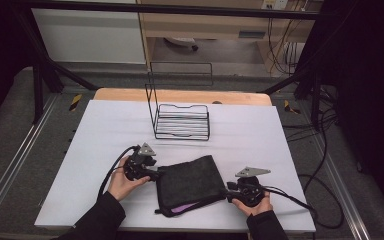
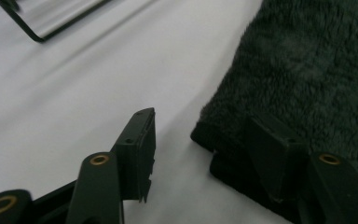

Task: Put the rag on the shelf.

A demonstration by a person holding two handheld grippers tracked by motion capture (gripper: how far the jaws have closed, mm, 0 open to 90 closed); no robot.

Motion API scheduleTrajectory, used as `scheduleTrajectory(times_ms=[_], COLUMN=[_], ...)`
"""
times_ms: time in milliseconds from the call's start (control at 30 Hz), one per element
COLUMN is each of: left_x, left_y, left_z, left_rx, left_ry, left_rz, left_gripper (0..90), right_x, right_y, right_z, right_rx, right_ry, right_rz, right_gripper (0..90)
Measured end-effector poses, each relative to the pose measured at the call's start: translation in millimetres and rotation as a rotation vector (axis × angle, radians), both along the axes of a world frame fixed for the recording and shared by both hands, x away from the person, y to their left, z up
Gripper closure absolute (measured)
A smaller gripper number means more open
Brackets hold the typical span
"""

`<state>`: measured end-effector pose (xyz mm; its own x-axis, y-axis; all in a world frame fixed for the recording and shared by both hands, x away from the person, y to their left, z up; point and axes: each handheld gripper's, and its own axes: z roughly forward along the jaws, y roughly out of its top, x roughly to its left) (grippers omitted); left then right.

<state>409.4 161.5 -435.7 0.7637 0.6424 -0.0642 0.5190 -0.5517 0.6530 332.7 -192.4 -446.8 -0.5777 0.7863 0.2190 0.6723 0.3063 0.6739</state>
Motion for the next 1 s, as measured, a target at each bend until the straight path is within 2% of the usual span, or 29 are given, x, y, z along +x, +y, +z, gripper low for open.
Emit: scheduleTrajectory(times_ms=[133, 200, 233, 267, 300, 333, 400, 633, 733, 867, 900, 1000], left_x=[-0.3, -0.6, -1.2, -1.9, -2.3, -2.6, -3.3, -8.3, -14.3, -26.0, -29.7, -43.3], left_y=[2.9, 2.5, 1.9, 1.3, 0.9, 0.5, -0.4, 1.6, 5.5, 11.7, 13.2, 17.2], left_z=[-4.0, -5.2, -5.5, -5.3, -5.2, -5.1, -4.6, 1.3, 4.9, 7.4, 7.7, 8.6], left_rx=[-0.045, -0.051, -0.056, -0.049, -0.055, -0.059, -0.06, -0.052, -0.062, -0.082, -0.086, -0.099], left_ry=[0.034, 0.045, 0.051, 0.047, 0.056, 0.063, 0.07, 0.088, 0.09, 0.089, 0.089, 0.08], left_rz=[-0.008, -0.014, -0.018, -0.02, -0.023, -0.026, -0.028, -0.012, 0.003, 0.023, 0.028, 0.047], left_gripper=[54.9, 61.4, 61.4, 63.4, 69.1, 69.1, 76.0, 82.5, 83.0, 83.1, 83.1, 83.0], right_x=[-1.9, -3.0, -3.0, -2.8, -2.1, -2.1, -1.2, 5.3, 12.6, 26.7, 35.3, 44.8], right_y=[1.6, 3.1, 3.1, 3.3, 3.5, 3.5, 4.0, 2.2, 1.6, 4.9, 8.1, 12.9], right_z=[-1.4, -2.1, -2.1, -2.1, -2.3, -2.3, -2.2, 0.4, 4.3, 14.5, 18.4, 21.2], right_rx=[0.018, 0.038, 0.038, 0.045, 0.05, 0.05, 0.063, 0.079, 0.072, 0.043, 0.02, -0.001], right_ry=[0.016, 0.039, 0.039, 0.05, 0.059, 0.059, 0.078, 0.101, 0.092, 0.044, 0.023, 0.006], right_rz=[-0.009, -0.014, -0.014, -0.016, -0.017, -0.017, -0.02, 0.0, 0.015, 0.034, 0.043, 0.056], right_gripper=[65.5, 70.0, 70.0, 71.1, 72.7, 72.7, 75.8, 82.9, 83.6, 84.0, 84.1, 84.0])
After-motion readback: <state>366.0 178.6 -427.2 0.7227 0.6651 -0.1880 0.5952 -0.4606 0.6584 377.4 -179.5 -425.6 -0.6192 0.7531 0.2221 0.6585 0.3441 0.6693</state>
